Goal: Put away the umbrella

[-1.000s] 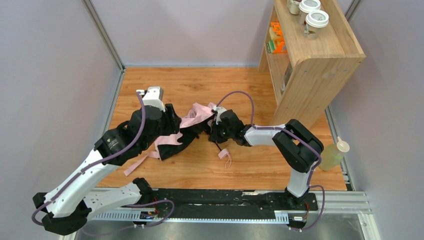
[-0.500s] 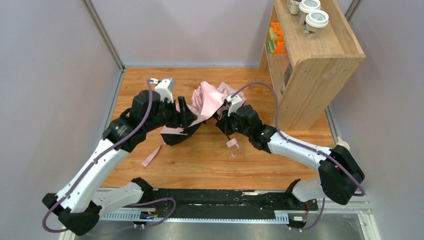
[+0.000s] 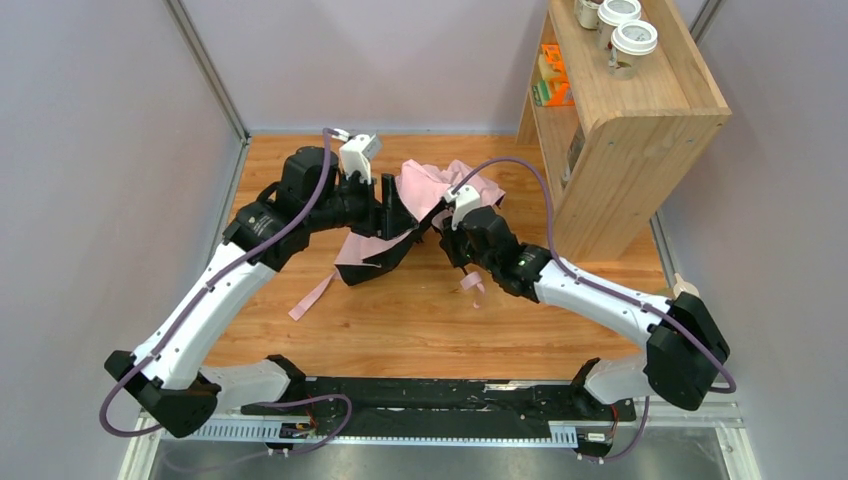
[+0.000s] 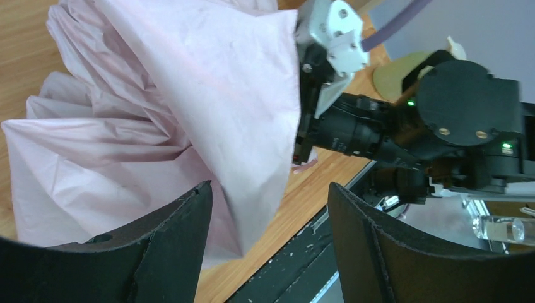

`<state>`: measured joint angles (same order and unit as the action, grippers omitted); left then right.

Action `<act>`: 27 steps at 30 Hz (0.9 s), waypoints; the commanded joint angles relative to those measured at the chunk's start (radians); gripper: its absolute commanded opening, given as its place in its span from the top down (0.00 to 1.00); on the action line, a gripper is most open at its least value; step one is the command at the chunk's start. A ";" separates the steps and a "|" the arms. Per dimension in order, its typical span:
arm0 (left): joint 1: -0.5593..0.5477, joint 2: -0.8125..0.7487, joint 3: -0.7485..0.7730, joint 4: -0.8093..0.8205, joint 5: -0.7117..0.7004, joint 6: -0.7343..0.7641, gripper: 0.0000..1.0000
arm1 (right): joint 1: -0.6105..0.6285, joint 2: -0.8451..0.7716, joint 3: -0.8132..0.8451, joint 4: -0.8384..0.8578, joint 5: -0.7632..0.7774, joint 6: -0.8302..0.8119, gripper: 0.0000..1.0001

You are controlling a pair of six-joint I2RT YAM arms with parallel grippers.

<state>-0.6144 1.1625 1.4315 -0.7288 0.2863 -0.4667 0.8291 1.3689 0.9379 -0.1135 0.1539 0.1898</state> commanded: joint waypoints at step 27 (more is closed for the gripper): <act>0.038 -0.192 -0.350 -0.017 -0.179 0.157 1.00 | -0.154 -0.338 -0.200 0.494 -0.787 0.221 1.00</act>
<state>-0.5842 0.9237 1.0958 -0.8349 -0.0814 -0.3733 0.6689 1.0771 0.7185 0.1101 -0.3897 0.3794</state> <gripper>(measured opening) 0.006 0.043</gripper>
